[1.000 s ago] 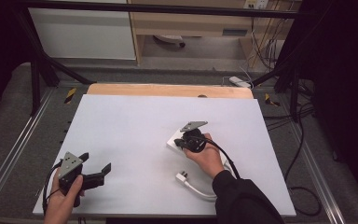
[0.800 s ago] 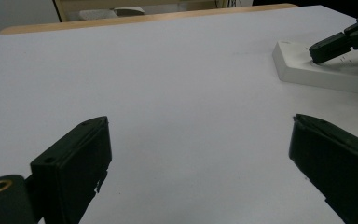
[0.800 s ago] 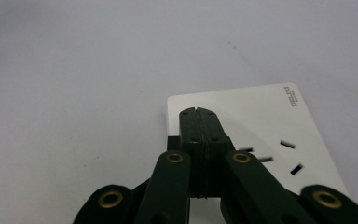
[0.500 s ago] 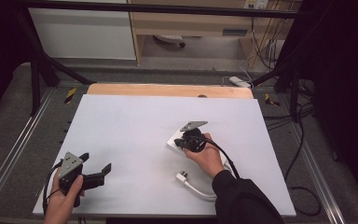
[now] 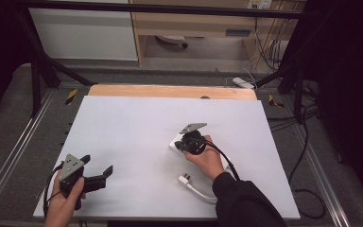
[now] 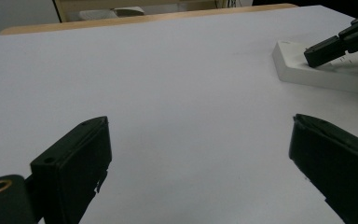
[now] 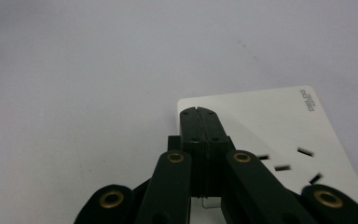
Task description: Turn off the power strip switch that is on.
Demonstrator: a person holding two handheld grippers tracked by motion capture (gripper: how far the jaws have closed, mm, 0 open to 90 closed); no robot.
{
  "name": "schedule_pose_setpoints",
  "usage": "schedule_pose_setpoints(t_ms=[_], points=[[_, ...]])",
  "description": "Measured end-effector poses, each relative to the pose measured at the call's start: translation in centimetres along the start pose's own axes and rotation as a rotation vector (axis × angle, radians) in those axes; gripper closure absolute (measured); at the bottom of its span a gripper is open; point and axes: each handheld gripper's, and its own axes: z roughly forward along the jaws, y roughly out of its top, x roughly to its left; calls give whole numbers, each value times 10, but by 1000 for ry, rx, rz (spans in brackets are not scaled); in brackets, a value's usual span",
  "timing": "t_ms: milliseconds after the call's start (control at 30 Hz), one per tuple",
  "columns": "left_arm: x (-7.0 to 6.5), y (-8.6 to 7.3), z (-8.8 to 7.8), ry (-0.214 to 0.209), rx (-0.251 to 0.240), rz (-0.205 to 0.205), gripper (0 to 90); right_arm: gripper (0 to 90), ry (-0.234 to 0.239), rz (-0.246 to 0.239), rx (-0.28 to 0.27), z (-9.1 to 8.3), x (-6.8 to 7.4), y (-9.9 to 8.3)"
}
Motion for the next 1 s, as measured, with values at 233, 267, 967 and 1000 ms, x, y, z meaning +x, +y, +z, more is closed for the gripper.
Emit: schedule_pose_setpoints(t_ms=[233,267,967,1000], points=[[0,0,0,-1,-2,0,58,900,-2,-5,9,-1,0,1],[0,0,0,-1,-2,-1,58,900,-3,-7,9,-1,-1,1],[0,0,0,-1,-1,-1,58,896,-10,-1,-67,-9,-5,4],[0,0,0,-1,-1,-1,58,892,-12,2,-74,-10,-5,4]])
